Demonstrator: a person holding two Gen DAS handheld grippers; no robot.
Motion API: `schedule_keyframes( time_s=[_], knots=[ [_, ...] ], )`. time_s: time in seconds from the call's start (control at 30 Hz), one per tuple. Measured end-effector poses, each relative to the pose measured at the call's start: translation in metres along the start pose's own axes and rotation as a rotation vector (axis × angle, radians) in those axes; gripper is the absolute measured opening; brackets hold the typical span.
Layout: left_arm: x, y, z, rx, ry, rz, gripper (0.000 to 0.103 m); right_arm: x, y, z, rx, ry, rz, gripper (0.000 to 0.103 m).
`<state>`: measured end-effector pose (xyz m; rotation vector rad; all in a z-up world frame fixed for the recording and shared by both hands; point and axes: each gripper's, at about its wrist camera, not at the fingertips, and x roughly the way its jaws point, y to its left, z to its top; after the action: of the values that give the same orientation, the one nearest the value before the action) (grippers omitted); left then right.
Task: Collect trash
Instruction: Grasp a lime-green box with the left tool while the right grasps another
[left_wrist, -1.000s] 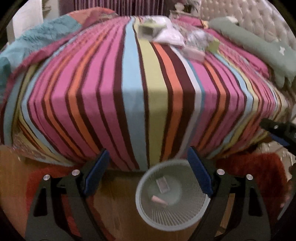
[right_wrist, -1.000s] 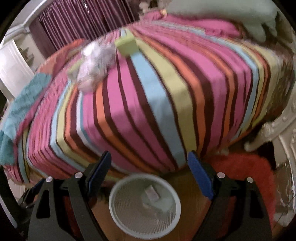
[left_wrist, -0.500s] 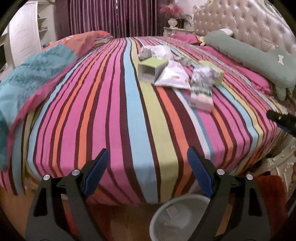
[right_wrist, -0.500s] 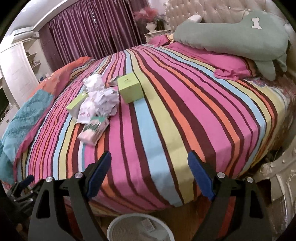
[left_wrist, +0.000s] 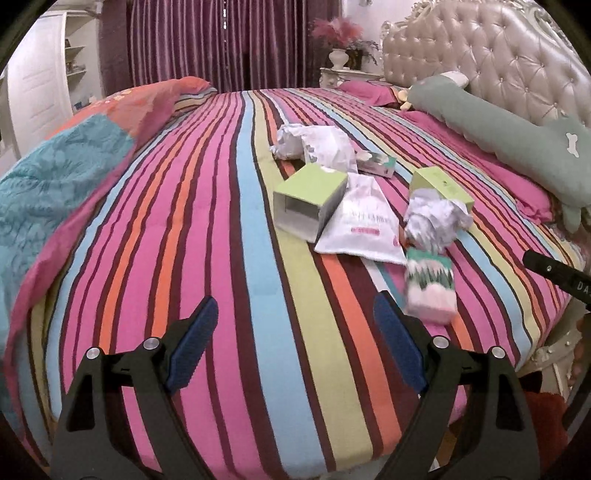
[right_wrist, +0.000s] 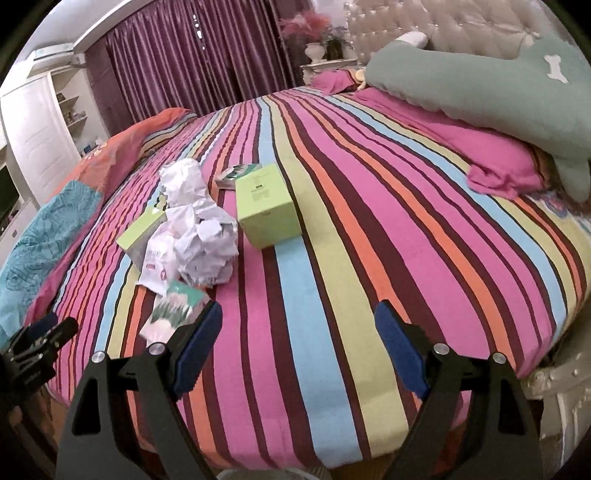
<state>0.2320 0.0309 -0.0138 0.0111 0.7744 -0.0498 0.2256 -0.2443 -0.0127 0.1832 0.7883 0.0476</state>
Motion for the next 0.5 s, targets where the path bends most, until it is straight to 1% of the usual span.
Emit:
schedule_keyframes(
  time_s=[0.23,0.5],
  knots=[
    [0.031,0.003,0.023,0.013,0.011,-0.019,0.084,0.028,0.006,0.019,-0.037,0.018,-0.002,0.081],
    [0.063,0.004,0.048,0.03,0.027,-0.059,0.084,0.054,0.011,0.034,-0.074,0.037,0.005,0.081]
  ],
)
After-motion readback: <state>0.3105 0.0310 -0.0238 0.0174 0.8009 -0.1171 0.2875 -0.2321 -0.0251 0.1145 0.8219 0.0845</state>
